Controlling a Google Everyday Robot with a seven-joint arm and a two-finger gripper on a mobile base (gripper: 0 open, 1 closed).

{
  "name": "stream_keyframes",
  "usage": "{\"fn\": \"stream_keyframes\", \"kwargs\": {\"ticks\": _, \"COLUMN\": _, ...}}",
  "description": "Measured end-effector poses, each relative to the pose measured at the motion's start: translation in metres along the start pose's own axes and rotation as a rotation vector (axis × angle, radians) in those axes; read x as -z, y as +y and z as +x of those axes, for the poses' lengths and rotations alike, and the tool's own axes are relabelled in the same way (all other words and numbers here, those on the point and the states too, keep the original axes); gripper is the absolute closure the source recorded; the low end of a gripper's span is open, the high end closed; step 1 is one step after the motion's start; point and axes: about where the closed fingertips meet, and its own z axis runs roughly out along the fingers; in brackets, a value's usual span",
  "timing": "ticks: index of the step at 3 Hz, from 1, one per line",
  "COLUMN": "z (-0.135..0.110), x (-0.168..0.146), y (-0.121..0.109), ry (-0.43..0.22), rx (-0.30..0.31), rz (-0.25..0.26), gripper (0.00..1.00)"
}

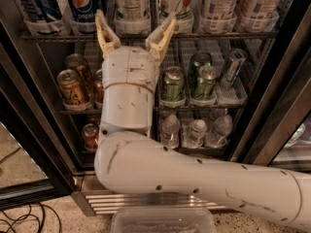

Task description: Pick 7up can from top shelf of fridge

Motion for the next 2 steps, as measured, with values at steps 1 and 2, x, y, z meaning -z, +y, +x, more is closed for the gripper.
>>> {"fn": "stream_keyframes", "kwargs": {"ticks": 1, "z": -0.0015, "x": -0.0058, "y": 0.0044, "ry": 0.023, "rx": 0.007, "rz": -0.049, "gripper": 0.23}}
{"fn": "stream_keyframes", "kwargs": {"ticks": 2, "z": 0.0017, "x": -0.0101, "y": 0.0073, "ry": 0.053, "rx": 0.029, "rz": -0.069, "gripper": 0.28}}
